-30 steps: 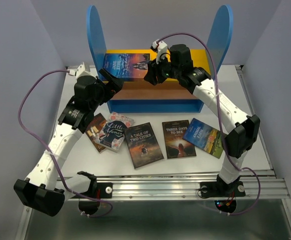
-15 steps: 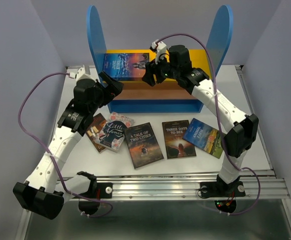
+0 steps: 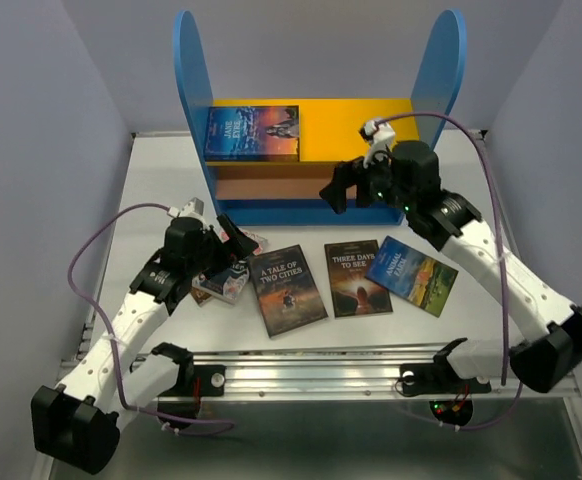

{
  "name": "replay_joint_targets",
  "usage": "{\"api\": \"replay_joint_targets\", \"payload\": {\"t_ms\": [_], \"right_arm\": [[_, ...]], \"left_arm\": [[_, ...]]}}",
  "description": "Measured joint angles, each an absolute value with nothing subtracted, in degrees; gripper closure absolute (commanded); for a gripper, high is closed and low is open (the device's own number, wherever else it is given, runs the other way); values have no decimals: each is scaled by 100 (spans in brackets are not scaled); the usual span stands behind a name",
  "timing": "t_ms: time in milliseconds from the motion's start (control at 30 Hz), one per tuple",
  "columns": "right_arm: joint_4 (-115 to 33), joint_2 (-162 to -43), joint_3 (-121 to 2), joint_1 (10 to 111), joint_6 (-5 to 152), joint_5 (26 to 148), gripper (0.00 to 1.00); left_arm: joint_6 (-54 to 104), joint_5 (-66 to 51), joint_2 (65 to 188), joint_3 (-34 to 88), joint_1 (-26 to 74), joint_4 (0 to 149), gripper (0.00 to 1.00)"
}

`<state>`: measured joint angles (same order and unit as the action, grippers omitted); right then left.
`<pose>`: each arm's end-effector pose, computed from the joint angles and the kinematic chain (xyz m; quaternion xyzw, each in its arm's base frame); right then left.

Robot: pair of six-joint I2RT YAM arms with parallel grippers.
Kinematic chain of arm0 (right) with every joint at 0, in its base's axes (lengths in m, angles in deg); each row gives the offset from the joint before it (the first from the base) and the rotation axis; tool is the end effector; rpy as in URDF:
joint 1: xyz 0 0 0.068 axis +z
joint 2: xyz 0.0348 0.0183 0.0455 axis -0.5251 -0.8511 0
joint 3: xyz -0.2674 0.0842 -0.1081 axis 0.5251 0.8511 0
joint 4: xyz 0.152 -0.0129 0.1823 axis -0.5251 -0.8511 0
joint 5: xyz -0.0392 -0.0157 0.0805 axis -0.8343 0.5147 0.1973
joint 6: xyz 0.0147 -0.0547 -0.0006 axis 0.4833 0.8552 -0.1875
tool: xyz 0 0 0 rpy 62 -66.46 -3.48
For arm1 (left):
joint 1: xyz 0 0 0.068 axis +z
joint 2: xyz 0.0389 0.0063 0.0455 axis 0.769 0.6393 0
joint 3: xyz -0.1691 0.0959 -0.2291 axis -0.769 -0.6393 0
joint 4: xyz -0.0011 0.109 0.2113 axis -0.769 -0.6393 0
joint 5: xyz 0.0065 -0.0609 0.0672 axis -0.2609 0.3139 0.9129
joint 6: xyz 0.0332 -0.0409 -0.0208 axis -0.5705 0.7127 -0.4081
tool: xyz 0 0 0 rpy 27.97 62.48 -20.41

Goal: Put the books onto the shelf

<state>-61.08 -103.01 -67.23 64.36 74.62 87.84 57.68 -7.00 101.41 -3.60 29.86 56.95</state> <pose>0.2494 0.1673 0.4355 -0.2310 0.7754 0.2523 0.5308 0.1489 -0.0611 0.3180 -0.1367 0.8261 -0.3404 0.4277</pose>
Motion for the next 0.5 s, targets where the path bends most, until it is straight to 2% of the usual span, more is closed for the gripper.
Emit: {"api": "replay_joint_targets", "payload": {"t_ms": [100,233,500], "right_arm": [[-5944,-9073,-5235,6508,6900,8902,0],[-5784,-8528,-3834,6687,6371,9223,0],[-5813,-8824,-3160,6740,5940,9184,0]], "left_arm": [[5746,-1132,10119,-1105,2923,5632,1],[5875,-1393,9938,-1864,2553,5964,1],[6354,-1358,10711,-2379,1629,6705,1]]}}
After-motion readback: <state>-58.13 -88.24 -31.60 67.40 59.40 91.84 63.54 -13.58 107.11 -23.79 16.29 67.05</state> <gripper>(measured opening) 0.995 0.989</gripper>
